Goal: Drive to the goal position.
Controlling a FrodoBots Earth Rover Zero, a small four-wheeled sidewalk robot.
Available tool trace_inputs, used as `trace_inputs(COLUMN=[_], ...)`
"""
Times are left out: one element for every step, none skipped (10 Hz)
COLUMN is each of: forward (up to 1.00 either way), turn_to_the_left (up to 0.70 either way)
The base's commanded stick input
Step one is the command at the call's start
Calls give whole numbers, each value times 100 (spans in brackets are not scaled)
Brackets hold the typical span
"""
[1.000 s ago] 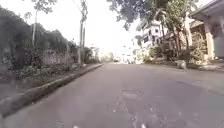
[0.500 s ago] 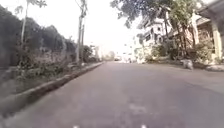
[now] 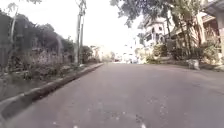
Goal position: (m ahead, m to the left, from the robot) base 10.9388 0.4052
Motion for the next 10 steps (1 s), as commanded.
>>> trace_inputs(forward=[100,100,100,100,100,100,100,100,100,100], turn_to_the_left=[0,0,0,0,0,0,0,0,0,0])
